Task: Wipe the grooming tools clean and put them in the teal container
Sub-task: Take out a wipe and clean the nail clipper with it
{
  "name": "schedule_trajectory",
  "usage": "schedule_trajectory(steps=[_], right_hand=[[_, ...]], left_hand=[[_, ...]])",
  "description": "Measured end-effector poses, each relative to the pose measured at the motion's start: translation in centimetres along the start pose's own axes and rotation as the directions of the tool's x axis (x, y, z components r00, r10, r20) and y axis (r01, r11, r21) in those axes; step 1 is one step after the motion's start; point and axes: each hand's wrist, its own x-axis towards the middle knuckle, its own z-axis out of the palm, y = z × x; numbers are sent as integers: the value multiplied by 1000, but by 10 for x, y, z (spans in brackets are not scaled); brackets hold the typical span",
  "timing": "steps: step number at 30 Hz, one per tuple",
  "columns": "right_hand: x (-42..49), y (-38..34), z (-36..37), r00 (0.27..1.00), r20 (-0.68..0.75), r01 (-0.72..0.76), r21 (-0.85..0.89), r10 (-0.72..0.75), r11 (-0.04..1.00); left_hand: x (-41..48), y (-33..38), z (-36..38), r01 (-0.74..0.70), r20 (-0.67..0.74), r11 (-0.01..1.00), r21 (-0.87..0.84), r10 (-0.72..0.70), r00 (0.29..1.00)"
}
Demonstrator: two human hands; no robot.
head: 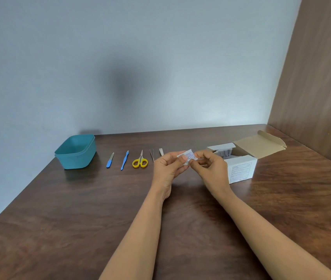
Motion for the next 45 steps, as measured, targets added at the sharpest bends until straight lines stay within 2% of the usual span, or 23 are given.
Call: schedule_trajectory(steps=[7, 13, 21, 25, 32, 37, 42, 45], right_hand=[[-1, -2, 0, 998, -35, 55, -1, -55, 998], [4, 8, -2, 998, 12, -54, -44, 55, 998], [3, 12, 0, 979, 199, -17, -83, 34, 996], [3, 13, 1, 975, 208, -54, -100, 74, 994], [3, 12, 4, 969, 203, -156, 58, 141, 986], [1, 3, 7, 950, 171, -295, 220, 261, 930], [2, 3, 7, 957, 76, -289, 347, 280, 892], [1, 7, 8, 972, 32, -229, 366, 234, 902]], left_hand=[[0, -1, 1, 10, 39, 1000, -24, -9, 999], [-1, -2, -1, -3, 38, 999, 46, 1, 999], [-2, -3, -2, -16, 57, 993, 115, 9, 998], [-2, -4, 0, -3, 34, 990, 139, -2, 999], [-1, -7, 3, -61, -59, 962, 265, 80, 995], [2, -10, 2, -75, -111, 943, 324, 117, 987], [8, -14, -2, -79, -306, 925, 371, 202, 930], [12, -19, -3, -66, -321, 807, 586, 306, 896]])
